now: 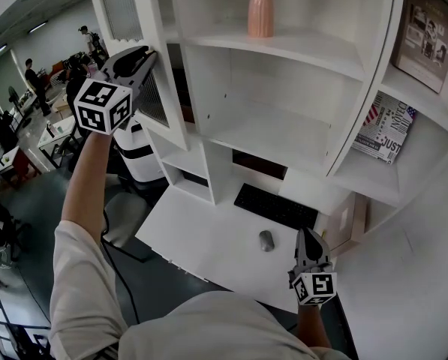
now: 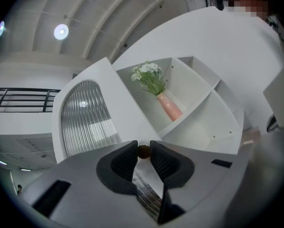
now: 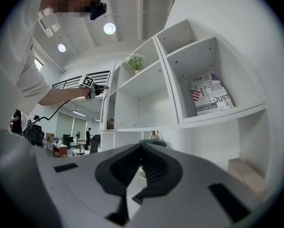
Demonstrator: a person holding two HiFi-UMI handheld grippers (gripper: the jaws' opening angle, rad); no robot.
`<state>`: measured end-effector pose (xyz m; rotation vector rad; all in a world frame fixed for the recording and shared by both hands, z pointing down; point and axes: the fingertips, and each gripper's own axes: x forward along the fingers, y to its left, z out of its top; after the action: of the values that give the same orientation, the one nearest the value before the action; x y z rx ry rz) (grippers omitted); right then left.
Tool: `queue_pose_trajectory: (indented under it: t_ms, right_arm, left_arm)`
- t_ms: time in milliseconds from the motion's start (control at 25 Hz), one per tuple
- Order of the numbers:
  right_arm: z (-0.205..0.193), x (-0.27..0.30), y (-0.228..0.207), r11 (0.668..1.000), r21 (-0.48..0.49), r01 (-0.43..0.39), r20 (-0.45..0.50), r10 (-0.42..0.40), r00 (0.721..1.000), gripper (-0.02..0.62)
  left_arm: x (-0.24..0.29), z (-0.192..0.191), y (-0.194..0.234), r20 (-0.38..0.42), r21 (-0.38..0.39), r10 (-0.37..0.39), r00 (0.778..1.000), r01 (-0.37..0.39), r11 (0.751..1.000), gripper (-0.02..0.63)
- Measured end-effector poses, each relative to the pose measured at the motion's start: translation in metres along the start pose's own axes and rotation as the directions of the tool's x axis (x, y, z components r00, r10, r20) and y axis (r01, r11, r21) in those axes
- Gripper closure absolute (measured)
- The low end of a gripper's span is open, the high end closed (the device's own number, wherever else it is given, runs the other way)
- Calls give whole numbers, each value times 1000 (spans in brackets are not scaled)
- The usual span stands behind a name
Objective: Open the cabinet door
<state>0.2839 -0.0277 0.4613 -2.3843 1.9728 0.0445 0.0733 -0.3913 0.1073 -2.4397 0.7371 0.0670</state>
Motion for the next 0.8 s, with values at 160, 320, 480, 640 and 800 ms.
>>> queue_pose_trajectory:
  t_ms: [160,320,480,640,800]
  right_arm:
    - [-1,4,5,1000,-3,-15,-5,15,1000,592]
    - [-2,9,9,1000,-4,-25,-10,25,1000,592]
    - [-3,15,13,999,-4,-39,-13,39,999,592]
    - [-4,23,20,998,-6,-59,-16,58,998,592]
    - [-4,33,29,997,-6,-78,-18,78,997,592]
  left_arm:
    - [-9,1,2,10,-14,-14,1000,14,1000,524]
    - [-19,3,4,20,-14,-27,999,27,1000,525]
    - [-29,4,7,23,-3,-39,999,39,999,525]
    - [-42,4,10,31,-1,-49,998,49,999,529]
    - [-45,4,12,43,-3,-67,997,67,998,531]
